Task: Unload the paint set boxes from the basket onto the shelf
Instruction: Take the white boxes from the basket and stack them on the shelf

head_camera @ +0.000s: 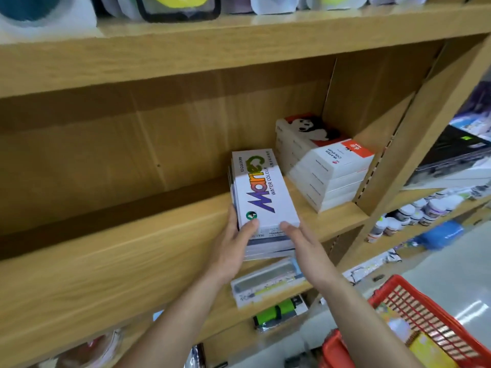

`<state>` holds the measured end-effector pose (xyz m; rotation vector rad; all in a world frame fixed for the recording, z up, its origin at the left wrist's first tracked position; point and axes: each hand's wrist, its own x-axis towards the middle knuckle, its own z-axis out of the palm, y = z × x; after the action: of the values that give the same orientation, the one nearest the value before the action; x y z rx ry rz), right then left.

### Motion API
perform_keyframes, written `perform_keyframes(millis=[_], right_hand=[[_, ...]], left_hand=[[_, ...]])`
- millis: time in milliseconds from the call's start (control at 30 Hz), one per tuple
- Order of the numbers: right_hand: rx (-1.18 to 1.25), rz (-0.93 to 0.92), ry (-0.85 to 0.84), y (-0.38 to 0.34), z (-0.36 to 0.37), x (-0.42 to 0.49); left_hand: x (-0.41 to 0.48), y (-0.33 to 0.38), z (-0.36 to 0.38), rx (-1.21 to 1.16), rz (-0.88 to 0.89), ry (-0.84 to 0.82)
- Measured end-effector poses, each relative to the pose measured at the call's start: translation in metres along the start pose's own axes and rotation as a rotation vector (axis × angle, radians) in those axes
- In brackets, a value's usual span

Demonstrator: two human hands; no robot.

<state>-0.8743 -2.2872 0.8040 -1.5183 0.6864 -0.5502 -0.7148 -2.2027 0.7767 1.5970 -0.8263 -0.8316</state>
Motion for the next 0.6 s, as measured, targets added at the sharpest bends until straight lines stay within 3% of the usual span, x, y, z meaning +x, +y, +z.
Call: perform_keyframes(millis=[100,167,233,300,433,600], right_hand=[[0.005,-0.027,0.123,-0.001,-0.011,0.028],[-0.067,-0.038,0.292,0.002,-0.023,0.035],[-0.162,-0.057,0.486,0.015,-0.031,0.024],[-0.252,-0.090,0.577,0.032,-0.038,0.005],[-0.492,-0.106,0.392,0.046,-0.045,-0.005],[-0.662,-0.135,0.323,0.050,-0.044,-0.002]], left_hand=[[0.024,0.014,0.018,-0.046,0.013,0.037],[0.036,0.017,0.029,-0.033,0.007,0.016],[0.038,0.013,0.033,0.069,0.022,-0.063],[0.036,0.003,0.036,0.191,0.043,-0.082],[0.043,0.004,0.046,0.313,0.087,-0.022],[0.049,0.008,0.051,0.350,0.094,-0.038]])
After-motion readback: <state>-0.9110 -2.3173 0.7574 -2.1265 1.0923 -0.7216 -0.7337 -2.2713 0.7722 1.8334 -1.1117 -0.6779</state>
